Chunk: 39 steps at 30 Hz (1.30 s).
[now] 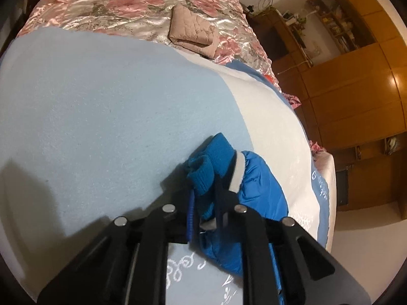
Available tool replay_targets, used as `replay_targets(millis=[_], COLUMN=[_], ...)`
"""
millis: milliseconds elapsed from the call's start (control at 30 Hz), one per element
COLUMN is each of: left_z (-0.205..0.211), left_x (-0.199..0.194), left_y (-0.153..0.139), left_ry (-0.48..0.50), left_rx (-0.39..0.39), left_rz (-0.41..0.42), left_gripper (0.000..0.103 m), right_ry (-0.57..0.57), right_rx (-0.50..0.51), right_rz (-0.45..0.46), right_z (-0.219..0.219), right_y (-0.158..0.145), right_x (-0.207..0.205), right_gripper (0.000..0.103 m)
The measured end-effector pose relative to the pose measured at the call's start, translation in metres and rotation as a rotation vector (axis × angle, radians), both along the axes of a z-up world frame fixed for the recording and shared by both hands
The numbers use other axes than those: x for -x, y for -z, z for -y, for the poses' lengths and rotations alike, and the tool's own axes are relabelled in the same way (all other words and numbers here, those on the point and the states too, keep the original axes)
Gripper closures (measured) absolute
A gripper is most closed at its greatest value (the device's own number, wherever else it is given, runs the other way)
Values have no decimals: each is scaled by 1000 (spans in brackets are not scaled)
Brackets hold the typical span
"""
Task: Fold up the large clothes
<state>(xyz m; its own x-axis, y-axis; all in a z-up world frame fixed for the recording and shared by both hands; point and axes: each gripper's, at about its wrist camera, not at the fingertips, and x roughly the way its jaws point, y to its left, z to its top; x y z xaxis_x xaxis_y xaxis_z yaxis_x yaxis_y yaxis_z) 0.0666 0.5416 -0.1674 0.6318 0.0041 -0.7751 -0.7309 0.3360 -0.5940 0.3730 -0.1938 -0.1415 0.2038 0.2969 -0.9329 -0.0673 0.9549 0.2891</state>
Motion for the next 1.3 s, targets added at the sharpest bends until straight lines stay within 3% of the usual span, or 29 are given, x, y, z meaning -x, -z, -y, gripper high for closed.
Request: replay_targets(millis=[267,400,633,800,1033,1300], left_z=[11,27,128,221,351,459], left_x=[-3,-7,-46,-84,-135,-166], left_y=[-8,-41,-140,-172,-173,-135], left_ry=[-5,32,286,499,761,966], left_rx=[-64,-153,-385,-406,-364,-333], left_rz=[-11,38,184,286,355,333], left_gripper=[94,94,94,94,95,95], right_ry=[12,13,10,23,57,100], right_rx=[-4,-28,-27,-37,-44,-49], right_rz=[-78,-77,7,34,49,47], right_z=[4,8,21,36,63,97], right_y=[35,34,0,-13,-17,-15], right_x=[-3,-4,0,8,20,29], right_gripper=[65,65,65,65,65,65])
